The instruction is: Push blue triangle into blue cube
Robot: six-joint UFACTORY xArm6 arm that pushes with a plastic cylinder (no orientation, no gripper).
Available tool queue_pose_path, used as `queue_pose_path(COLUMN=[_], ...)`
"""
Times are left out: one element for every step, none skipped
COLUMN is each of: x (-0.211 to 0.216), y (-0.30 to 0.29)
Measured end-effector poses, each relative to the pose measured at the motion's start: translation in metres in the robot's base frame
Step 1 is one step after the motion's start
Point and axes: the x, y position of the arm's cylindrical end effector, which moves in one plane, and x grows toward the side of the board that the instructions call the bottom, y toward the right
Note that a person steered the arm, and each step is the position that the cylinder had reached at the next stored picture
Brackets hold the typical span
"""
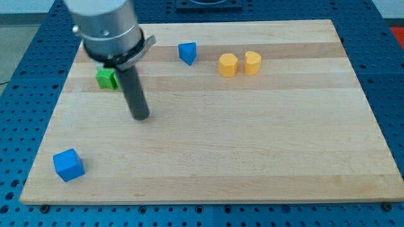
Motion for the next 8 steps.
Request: queue_pose_path(x=[-0.046,-0.085,-0.127,-0.163,-0.188,-0.19,-0.155,-0.095], y=[0.002,0.002,0.002,-0.001,0.024,0.069,0.079,0.07])
